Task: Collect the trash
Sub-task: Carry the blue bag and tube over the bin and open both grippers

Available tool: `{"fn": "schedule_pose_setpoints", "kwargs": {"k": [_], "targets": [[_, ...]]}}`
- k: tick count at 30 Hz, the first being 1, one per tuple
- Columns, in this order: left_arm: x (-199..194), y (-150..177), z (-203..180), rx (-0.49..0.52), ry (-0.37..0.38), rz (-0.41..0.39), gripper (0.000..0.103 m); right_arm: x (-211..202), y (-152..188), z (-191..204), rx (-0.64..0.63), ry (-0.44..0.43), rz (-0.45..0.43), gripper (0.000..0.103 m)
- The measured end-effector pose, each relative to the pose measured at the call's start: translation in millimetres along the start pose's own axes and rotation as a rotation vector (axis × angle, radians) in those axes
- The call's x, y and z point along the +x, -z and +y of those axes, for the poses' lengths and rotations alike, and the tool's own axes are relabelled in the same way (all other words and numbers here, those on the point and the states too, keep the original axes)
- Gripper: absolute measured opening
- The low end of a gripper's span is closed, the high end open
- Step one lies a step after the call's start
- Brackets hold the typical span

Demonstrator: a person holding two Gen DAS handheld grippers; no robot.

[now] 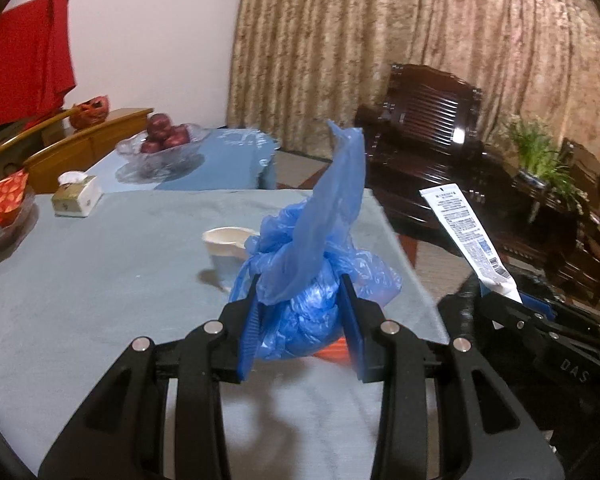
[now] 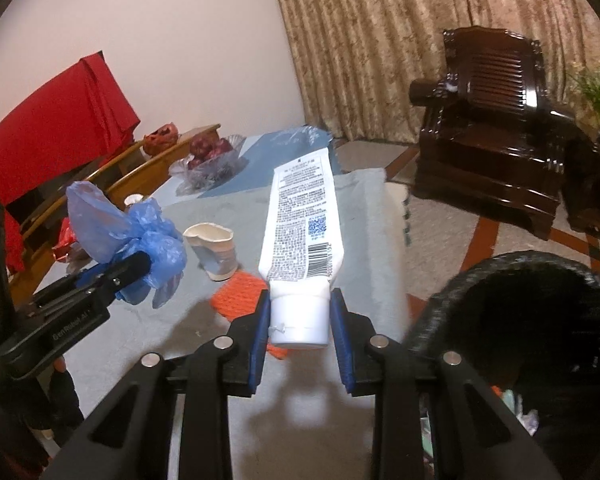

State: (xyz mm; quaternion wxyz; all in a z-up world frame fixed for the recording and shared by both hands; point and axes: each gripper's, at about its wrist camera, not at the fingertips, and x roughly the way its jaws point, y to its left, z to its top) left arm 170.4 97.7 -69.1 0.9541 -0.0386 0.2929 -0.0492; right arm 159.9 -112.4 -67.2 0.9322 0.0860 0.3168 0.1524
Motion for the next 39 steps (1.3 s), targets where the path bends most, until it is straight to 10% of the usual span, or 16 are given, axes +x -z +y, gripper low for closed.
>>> {"fn": "schedule_pose_setpoints", "kwargs": {"k": [32,39], "targets": [[47,36,-222,0.232,0.359,0.093,0.037,-95,56,-173,0.207,0.307,-0.010,0.029],[58,48,-234,0.236,0.408,0.150,0.069,-97,71,-190,0.237,0.362,0.026,0.050]]}}
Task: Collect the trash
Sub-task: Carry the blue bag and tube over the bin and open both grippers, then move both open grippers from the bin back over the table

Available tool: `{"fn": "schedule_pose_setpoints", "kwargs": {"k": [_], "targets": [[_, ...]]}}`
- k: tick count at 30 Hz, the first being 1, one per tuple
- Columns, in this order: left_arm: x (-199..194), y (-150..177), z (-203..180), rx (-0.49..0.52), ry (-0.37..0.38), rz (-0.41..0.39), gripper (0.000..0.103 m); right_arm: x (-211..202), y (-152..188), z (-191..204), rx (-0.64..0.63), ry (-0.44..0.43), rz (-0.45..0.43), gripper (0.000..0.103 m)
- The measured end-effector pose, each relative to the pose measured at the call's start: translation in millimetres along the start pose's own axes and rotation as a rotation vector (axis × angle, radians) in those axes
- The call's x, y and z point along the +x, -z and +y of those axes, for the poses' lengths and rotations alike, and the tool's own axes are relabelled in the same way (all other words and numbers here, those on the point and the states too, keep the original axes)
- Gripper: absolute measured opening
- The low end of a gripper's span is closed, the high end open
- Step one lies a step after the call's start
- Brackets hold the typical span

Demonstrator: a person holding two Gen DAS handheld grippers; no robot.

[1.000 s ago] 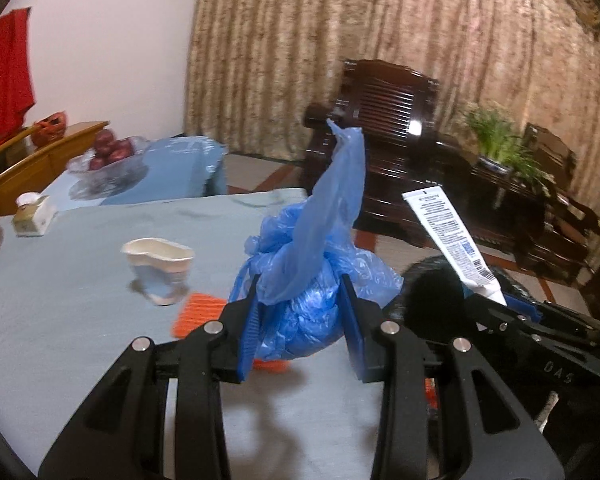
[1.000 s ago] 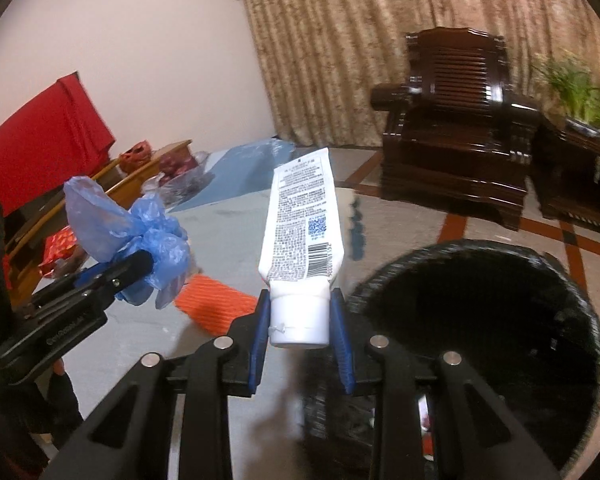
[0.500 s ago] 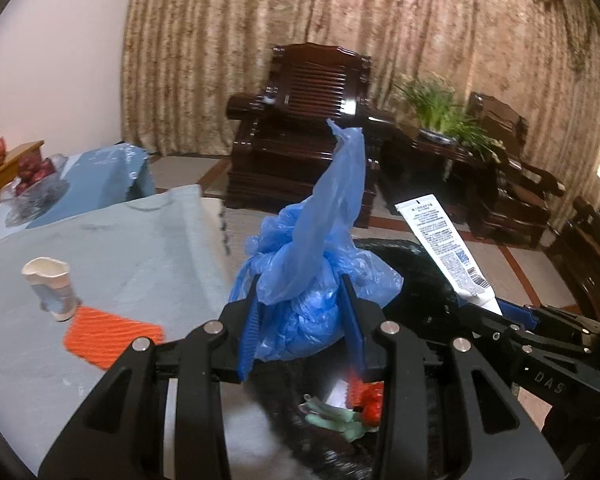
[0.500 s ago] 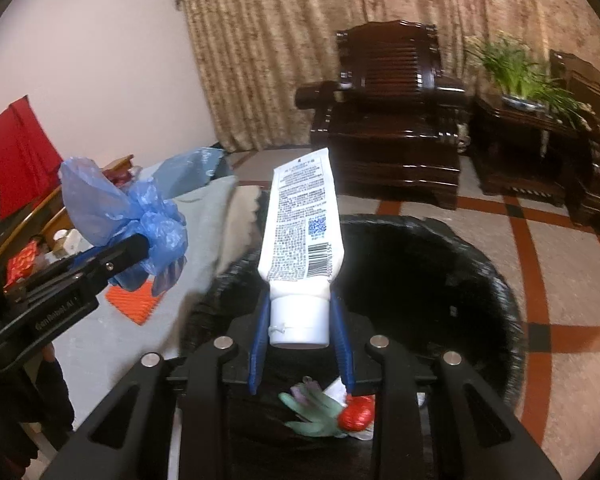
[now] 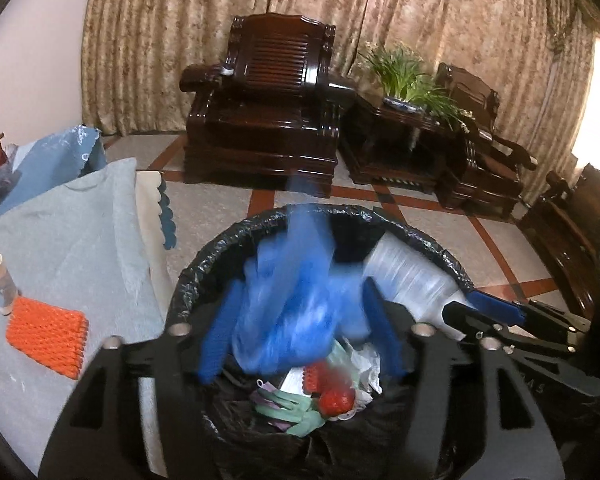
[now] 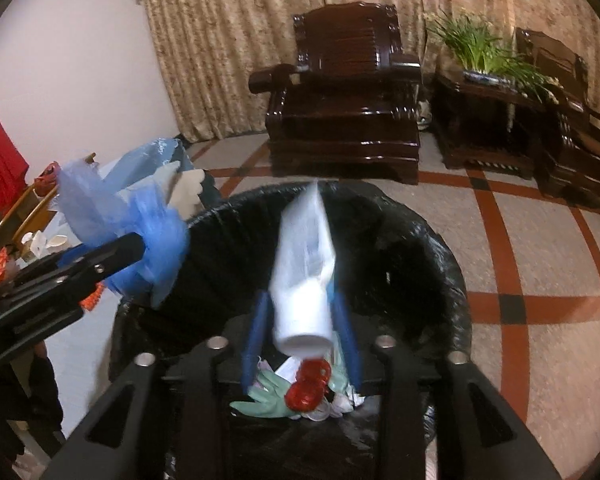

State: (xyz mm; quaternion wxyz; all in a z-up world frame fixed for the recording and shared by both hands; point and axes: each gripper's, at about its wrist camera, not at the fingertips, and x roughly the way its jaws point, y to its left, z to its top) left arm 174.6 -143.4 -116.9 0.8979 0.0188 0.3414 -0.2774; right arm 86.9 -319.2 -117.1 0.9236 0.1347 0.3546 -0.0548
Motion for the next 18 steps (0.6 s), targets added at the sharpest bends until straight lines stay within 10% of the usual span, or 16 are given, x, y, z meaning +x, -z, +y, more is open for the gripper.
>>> {"fn": "schedule_pose_setpoints", "kwargs": {"k": [9,18], "targets": [[-18,-4,17,-0.050,-0.023,-0.034,0.089,-10,0,3,-0.003,0.033,-0.034,0.097],[-72,0,63,-0.082,-0.146,-0.097,0.091,-15,-6,35,-0.033,-0.026,-0.065,0.097]]}}
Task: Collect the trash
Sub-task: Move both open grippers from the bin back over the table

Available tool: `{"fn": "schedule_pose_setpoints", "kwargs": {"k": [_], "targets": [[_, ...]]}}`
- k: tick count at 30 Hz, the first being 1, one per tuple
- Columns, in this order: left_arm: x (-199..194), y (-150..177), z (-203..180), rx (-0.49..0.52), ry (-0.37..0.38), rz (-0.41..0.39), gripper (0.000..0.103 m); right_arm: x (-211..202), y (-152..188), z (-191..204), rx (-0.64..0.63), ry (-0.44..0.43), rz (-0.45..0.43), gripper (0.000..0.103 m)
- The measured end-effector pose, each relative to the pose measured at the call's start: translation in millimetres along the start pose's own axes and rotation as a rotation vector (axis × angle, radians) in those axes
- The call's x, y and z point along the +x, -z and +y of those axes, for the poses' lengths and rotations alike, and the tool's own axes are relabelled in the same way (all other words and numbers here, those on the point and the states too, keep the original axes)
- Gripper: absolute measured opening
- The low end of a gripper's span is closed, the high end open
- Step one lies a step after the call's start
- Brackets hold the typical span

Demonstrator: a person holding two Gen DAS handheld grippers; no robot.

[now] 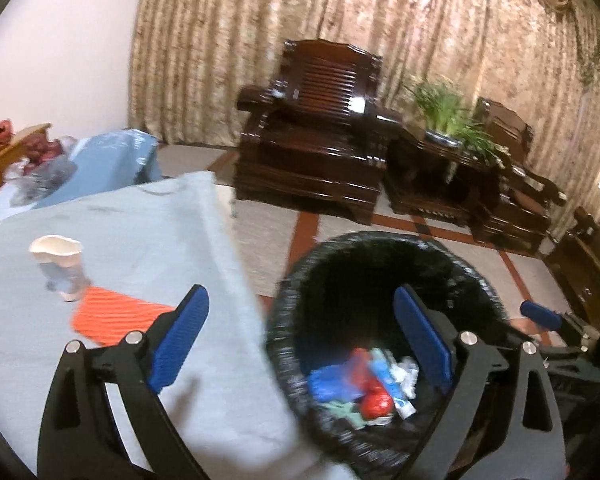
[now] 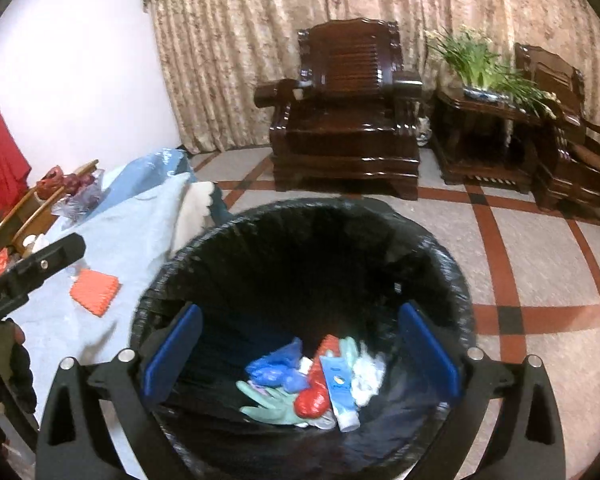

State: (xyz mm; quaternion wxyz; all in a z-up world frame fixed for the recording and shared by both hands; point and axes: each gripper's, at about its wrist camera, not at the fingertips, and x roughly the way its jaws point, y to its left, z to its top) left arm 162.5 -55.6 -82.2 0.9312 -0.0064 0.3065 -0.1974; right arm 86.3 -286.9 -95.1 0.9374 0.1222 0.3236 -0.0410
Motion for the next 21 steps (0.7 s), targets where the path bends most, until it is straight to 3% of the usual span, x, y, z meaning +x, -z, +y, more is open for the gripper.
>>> {"fn": "schedule_pose_setpoints", "kwargs": {"k": [7,21], "targets": [[-41,8,57,-0.022,-0.127,-0.038,0.091,3,-11,57,-0.065,-0.101,-0.032,0.097],[-86,21,157,-0.141,-0.300,-0.076,0.091,38,-15,174,-0.196,-0.260,-0.026,0.097]]}}
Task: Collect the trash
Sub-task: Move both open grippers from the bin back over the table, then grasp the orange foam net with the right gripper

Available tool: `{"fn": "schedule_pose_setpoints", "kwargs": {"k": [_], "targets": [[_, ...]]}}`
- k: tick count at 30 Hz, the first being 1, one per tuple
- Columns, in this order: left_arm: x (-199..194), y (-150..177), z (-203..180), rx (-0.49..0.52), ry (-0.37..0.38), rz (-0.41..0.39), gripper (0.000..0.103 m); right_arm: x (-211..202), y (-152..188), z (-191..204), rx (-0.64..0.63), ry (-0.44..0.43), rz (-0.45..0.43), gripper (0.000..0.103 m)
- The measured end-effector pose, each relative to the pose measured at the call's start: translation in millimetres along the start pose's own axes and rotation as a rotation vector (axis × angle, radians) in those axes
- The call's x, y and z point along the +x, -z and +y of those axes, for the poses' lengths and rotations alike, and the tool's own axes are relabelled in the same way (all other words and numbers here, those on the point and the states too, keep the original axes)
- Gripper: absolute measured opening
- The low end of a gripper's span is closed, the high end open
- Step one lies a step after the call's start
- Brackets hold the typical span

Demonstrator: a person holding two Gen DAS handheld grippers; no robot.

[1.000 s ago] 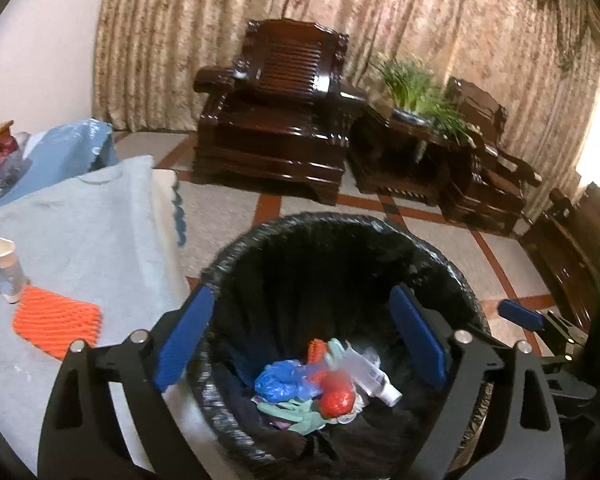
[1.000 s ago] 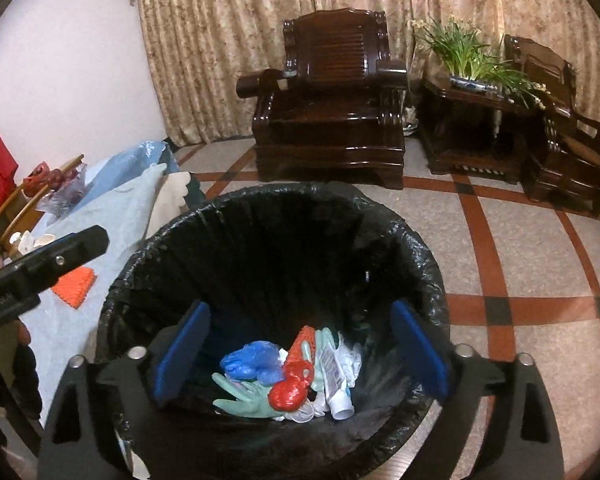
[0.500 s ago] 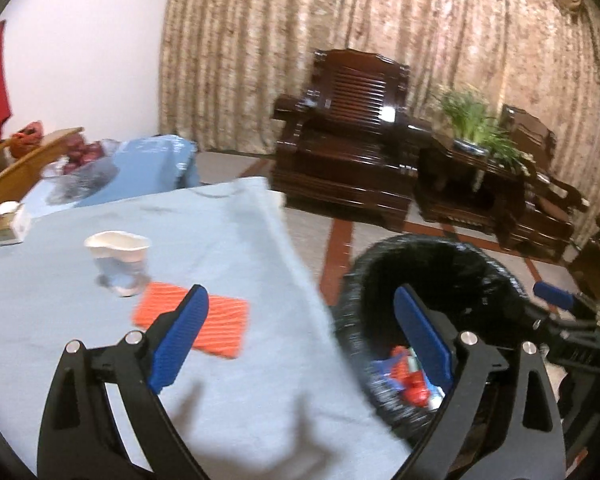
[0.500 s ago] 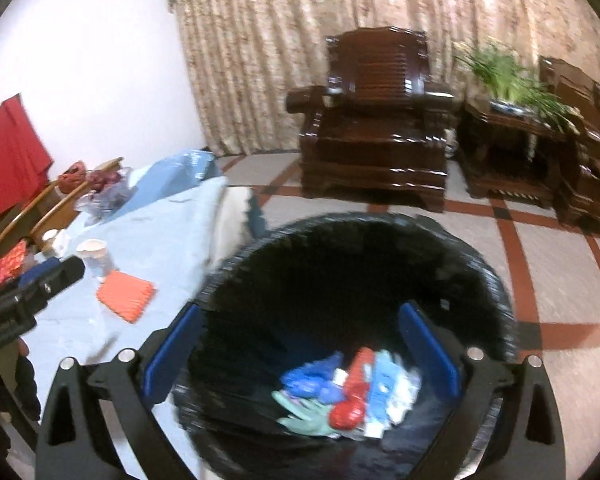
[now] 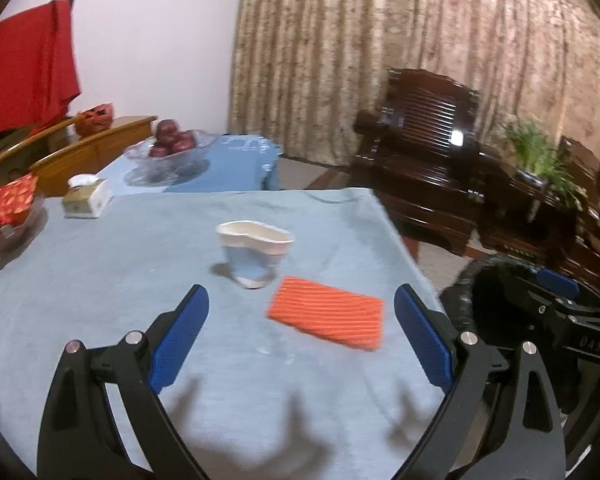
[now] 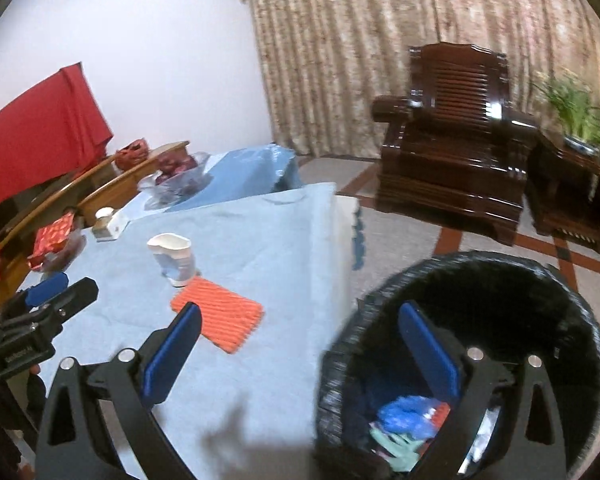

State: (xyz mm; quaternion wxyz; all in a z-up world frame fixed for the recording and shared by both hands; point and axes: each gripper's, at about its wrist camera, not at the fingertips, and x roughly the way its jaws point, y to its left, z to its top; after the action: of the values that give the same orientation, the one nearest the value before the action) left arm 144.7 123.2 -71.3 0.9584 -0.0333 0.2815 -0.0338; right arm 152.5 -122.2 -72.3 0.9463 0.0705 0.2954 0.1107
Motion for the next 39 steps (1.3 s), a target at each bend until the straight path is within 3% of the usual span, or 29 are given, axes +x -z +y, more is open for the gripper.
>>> {"fn": "schedule_pose_setpoints", "kwargs": {"k": [14,30,35,39], "targets": [[21,17,71,-0.056,-0.145,0.031,0.091,81,13,57,-0.062,-0.050,0.081,0.097],[43,31,93,-0.084,-0.166,0.079,0.091,164,26,71,-0.065,-0.034,0.251,0.095],[49,32,96,-0.086,-0.168,0.087,0.091,172,34,72,-0.079,-0.034,0.292,0.085],[53,32,97,-0.090,-0.167,0.096,0.091,171,35,77,-0.101,-0.062,0.293,0.063]]}}
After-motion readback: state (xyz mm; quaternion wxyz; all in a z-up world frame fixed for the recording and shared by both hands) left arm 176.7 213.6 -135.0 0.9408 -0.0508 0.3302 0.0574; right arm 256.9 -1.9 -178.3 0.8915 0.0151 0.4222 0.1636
